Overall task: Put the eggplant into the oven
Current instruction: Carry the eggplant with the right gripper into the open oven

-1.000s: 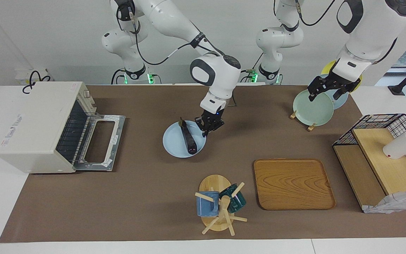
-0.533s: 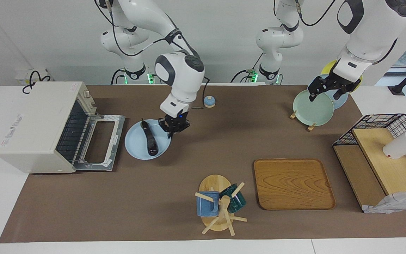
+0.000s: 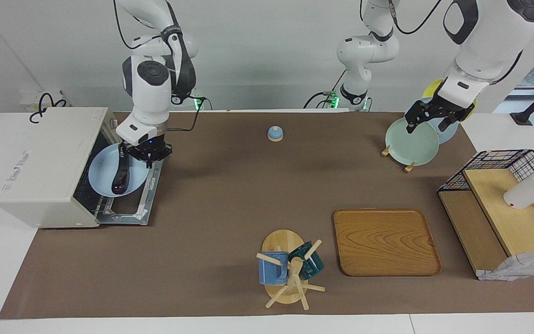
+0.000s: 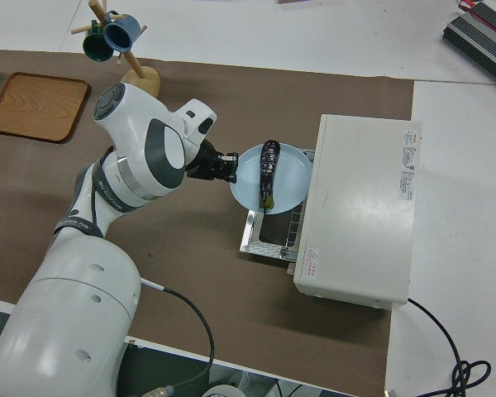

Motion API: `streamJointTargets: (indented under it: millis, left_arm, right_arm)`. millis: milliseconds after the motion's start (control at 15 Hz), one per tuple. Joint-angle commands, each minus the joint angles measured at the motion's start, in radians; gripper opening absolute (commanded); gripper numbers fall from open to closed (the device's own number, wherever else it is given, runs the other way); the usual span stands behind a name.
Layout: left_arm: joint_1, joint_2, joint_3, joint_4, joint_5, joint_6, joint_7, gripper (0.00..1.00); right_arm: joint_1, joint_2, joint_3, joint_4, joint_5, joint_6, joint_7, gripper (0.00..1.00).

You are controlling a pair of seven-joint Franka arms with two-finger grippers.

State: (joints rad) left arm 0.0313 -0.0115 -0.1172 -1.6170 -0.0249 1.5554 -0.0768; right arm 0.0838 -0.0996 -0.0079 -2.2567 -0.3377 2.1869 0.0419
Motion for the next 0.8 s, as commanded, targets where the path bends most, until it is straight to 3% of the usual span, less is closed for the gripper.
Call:
streamJointTargets:
  millis: [0, 733]
  left_arm:
    - [0.015, 0.005, -0.013, 0.009, 0.014, -0.009, 0.002, 1.00]
    - [0.012, 0.004, -0.013, 0.009, 0.016, -0.009, 0.006, 1.00]
  right_arm:
    - [-0.097, -0.046, 0.014, -0.101, 0.039, 0.103, -0.126, 0.00]
    - [-0.168, -0.046, 0.009, -0.149, 0.040, 0.149, -0.166, 0.00]
